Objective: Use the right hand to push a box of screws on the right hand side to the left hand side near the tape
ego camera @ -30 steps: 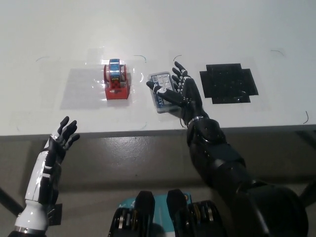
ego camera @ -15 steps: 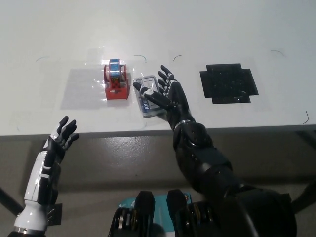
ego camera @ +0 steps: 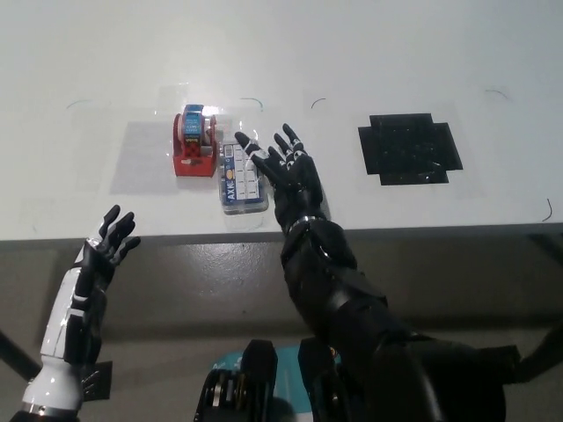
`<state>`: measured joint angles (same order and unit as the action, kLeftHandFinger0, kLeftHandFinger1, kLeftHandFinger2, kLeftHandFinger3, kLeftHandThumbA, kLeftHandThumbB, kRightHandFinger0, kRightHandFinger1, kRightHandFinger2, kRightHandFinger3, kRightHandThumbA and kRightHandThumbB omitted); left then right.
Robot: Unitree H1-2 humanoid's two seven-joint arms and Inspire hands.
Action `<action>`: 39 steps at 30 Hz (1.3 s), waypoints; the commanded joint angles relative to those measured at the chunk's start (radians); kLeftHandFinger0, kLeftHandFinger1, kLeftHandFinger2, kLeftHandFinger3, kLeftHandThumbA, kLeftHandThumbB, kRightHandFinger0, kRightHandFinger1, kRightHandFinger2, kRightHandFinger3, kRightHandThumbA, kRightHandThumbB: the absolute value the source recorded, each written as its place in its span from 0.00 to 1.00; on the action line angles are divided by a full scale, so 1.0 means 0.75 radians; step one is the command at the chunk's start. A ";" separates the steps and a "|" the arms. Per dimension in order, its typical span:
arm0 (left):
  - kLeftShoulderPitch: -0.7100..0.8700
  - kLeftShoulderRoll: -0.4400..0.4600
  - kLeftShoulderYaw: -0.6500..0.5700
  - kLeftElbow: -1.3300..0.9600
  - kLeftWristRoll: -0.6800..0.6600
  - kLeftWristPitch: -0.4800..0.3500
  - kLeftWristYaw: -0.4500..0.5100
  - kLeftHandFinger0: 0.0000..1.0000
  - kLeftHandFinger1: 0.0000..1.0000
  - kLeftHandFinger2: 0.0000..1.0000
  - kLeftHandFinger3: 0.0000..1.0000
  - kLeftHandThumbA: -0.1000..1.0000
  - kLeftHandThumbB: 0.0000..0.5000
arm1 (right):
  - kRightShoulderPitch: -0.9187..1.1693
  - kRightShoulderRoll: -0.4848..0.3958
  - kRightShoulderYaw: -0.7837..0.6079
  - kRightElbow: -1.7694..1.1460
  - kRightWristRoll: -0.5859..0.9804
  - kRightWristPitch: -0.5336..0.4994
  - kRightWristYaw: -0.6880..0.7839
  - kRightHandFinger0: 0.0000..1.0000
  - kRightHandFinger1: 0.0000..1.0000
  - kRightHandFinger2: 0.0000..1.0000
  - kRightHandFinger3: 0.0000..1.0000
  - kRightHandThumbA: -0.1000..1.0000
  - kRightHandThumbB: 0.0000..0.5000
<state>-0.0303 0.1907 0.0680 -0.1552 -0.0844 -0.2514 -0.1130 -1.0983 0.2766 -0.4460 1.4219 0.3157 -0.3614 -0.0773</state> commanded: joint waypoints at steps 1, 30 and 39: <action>-0.024 0.029 0.010 -0.044 -0.025 0.001 -0.016 1.00 1.00 1.00 1.00 0.99 0.05 | -0.077 0.043 -0.075 0.002 0.124 0.033 0.022 1.00 1.00 1.00 1.00 1.00 0.46; -0.016 0.034 0.010 -0.059 0.013 0.031 0.001 1.00 1.00 1.00 1.00 1.00 0.00 | 0.460 -0.183 0.446 -1.435 -0.450 -0.120 -0.143 1.00 1.00 1.00 1.00 1.00 0.50; -0.013 0.038 0.005 -0.067 0.024 0.026 -0.003 1.00 1.00 1.00 1.00 1.00 0.00 | 0.853 -0.318 0.531 -2.231 -0.293 0.100 0.084 1.00 1.00 1.00 1.00 1.00 0.52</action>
<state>-0.0311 0.2000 0.0656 -0.1622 -0.0851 -0.2452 -0.1143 -0.6639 0.1464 -0.1744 0.5751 0.1510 -0.3695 -0.1722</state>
